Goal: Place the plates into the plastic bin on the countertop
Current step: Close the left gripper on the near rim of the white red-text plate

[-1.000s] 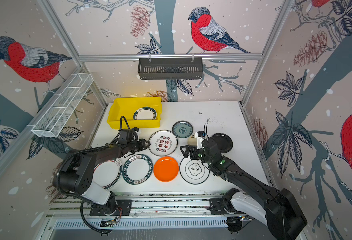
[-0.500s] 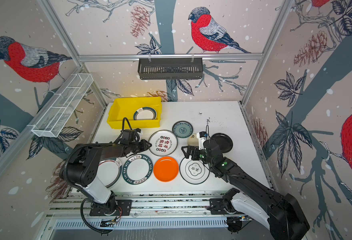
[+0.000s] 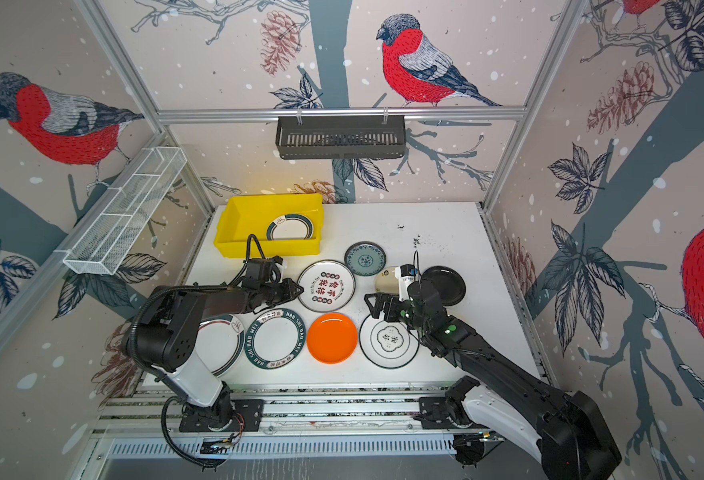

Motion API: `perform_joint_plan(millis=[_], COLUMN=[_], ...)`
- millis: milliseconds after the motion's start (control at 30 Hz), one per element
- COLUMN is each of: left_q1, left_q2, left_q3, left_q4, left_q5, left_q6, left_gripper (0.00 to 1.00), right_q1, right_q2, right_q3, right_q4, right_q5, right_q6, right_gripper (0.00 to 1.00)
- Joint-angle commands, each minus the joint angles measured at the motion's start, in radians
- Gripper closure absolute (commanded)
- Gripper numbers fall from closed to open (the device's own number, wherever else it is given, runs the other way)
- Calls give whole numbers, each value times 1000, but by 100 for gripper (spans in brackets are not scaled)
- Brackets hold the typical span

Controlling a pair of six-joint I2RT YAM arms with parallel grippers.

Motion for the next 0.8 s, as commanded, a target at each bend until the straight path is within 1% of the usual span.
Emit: perform_joint_plan(millis=[0,67,133,233,500,767], left_q1=[-9,-15,-19,-20,-23,-23], left_q2=[-6,-5,1,13,14,11], left_q3=[8,12,17,23,47,73], left_q4=[-32,-37,-43,-43,-74,-101], left_q5=[-37,-51,-62,-60,-84,-78], left_q6=[13,12,13,8,18,29], left_gripper=[79,80,84,86,89,90], right_q1=[1,1,1,1,-1,-1], right_q2=[-3,-3,-3,-2,-14,-17], right_q3=[-1,-2,-2,-4,-8,-9], right_q4=[-1,-1,-3,-3,-18,-18], right_q5=[13,14,16,17,31,31], right_q6=[10,10,12,15,12,9], right_gripper=[0,0,0,0,0,0])
